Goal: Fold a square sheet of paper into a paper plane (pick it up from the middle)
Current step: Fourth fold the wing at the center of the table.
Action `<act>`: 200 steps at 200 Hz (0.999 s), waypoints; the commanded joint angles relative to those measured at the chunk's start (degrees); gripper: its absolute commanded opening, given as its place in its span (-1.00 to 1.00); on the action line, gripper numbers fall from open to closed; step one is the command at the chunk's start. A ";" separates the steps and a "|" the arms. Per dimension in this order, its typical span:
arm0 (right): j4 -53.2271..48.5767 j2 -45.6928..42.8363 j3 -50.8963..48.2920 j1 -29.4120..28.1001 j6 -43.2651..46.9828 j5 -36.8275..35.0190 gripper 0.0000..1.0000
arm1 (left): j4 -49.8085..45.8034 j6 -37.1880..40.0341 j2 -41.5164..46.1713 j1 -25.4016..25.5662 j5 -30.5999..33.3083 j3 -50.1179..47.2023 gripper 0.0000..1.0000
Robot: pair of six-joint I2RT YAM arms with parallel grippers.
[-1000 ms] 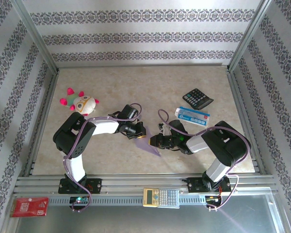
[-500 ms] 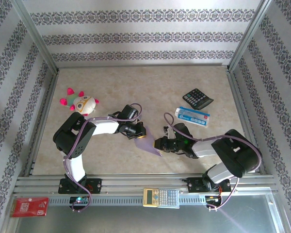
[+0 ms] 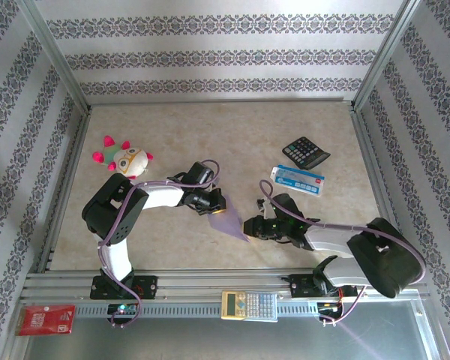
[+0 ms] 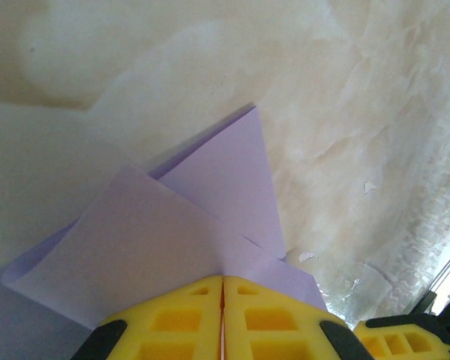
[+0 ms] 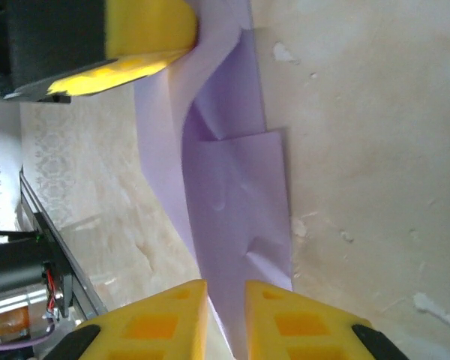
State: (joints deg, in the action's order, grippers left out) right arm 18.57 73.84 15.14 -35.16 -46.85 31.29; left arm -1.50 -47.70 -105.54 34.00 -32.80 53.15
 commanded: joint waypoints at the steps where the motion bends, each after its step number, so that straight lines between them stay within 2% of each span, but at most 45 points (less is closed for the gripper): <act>1: -6.89 -4.49 0.97 -1.73 4.55 -4.42 -0.57 | -0.06 1.47 -1.08 -0.56 1.25 -1.29 -0.80; 46: -15.36 -7.60 4.17 -5.20 9.07 -9.80 -0.55 | -0.53 1.72 -1.00 -0.59 1.25 -0.76 -0.80; 167: -15.05 -0.58 7.79 -7.65 11.12 -12.82 -0.60 | -1.67 2.20 -1.08 -0.59 1.11 -0.15 -0.80; 200: -14.60 -0.02 7.01 -6.99 10.24 -12.97 -0.76 | -1.31 2.37 -1.07 -0.64 0.98 -0.23 -0.80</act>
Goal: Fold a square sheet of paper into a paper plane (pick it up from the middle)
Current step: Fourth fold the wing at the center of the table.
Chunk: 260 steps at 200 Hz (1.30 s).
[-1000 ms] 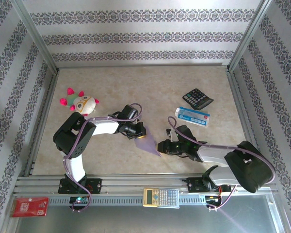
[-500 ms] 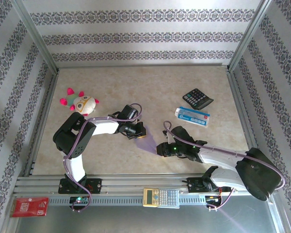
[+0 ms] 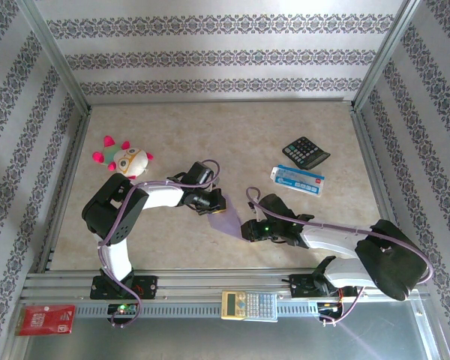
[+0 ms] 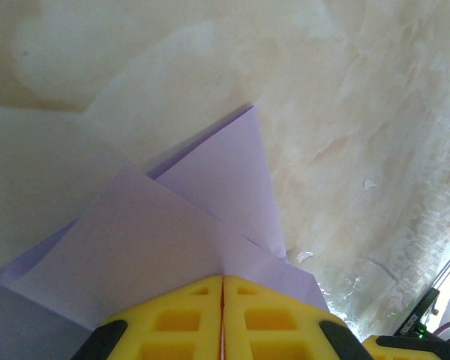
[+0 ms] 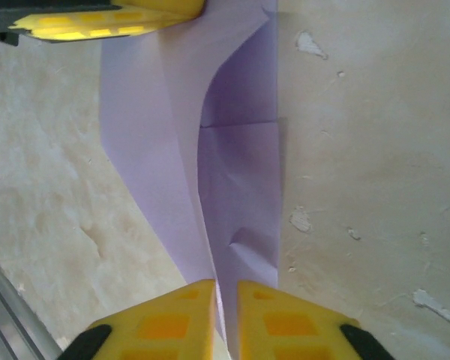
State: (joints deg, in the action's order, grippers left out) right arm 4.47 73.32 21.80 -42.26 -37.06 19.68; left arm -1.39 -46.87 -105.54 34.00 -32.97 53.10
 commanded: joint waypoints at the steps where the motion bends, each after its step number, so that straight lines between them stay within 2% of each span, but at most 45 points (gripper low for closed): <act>1: -0.42 0.51 0.35 0.18 0.43 -1.34 -0.76 | -1.42 1.58 -1.07 -0.67 1.15 -0.19 -0.80; 57: 0.02 1.16 -0.52 1.70 0.06 0.10 -0.86 | -1.38 1.81 -0.99 -1.12 1.16 -0.45 -0.80; 151: -0.69 2.31 -1.76 2.15 -0.20 -0.35 -0.88 | -1.80 2.48 -1.42 -1.26 1.71 -0.61 -0.80; 223: -1.97 -1.59 -1.70 2.84 0.11 0.40 -0.75 | -2.13 3.29 -2.05 -1.39 2.68 -1.21 -0.90; 260: -6.41 -4.65 -1.02 2.71 3.22 -0.48 -0.63 | -1.71 3.20 -2.22 -1.38 2.46 -1.23 -0.95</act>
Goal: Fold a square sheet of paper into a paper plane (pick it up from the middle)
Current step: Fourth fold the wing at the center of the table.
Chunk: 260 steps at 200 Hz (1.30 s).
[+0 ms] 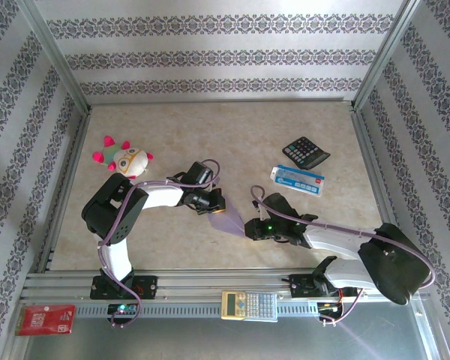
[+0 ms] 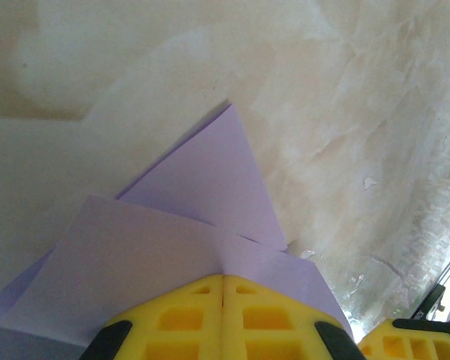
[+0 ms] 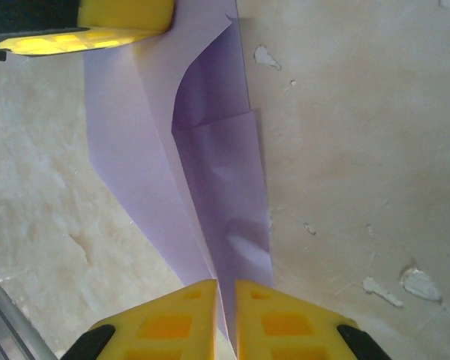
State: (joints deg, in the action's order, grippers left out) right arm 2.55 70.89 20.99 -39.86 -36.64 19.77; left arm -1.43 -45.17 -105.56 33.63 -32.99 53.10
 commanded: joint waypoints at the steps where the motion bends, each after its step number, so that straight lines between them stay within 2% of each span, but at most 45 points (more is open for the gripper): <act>1: -4.66 -2.33 -0.18 0.30 2.89 -0.63 -0.63 | -1.66 1.54 -2.20 -1.02 2.45 -1.24 -0.95; 58: -14.10 -9.65 3.53 -3.03 6.71 -5.57 -0.58 | -1.59 1.44 -2.32 -1.02 2.44 -1.14 -0.96; 98: -13.03 -3.71 7.24 -6.55 7.42 -1.62 -0.67 | -1.61 1.46 -2.57 -1.02 2.41 -1.05 -0.97; 149: -11.28 2.24 8.80 -4.73 7.47 0.05 -0.73 | -1.99 1.58 -2.55 -1.02 2.44 -0.81 -0.97; 260: -10.28 5.27 8.03 -0.02 7.04 1.77 -0.78 | -2.26 1.94 -2.72 -1.00 2.22 -0.63 -0.97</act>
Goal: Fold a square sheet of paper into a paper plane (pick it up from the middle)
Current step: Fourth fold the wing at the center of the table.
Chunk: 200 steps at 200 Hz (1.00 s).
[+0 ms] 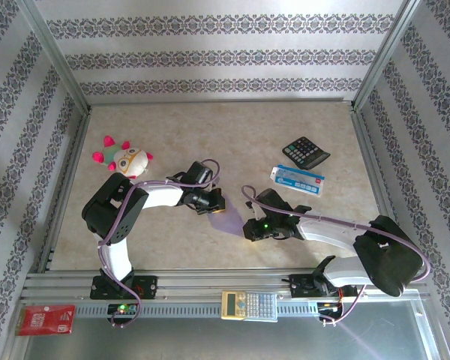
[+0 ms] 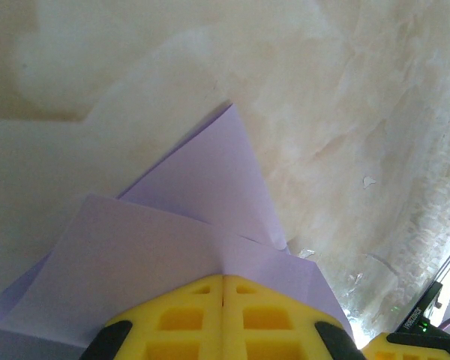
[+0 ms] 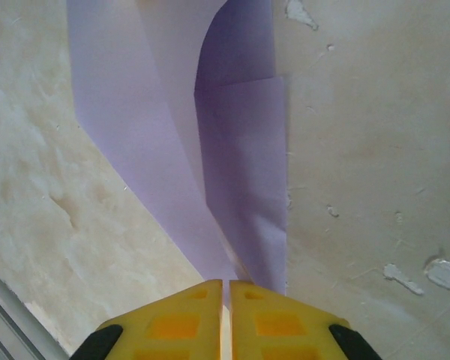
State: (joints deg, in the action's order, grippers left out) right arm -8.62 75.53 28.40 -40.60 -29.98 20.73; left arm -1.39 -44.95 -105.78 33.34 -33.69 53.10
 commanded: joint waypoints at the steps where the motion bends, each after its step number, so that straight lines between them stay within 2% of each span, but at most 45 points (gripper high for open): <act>1: 0.89 0.66 0.61 0.80 0.41 0.80 -0.78 | -2.26 1.76 -2.50 -0.73 2.92 -0.63 -0.97; 200: 3.40 1.81 -4.42 1.70 -3.33 -0.32 -0.81 | -2.12 1.66 -2.33 -0.82 2.93 -0.89 -0.96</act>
State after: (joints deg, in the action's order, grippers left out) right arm -4.29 76.55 25.69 -39.46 -31.75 21.08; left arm -1.39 -44.95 -105.82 33.26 -33.89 53.10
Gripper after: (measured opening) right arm 0.097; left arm 0.064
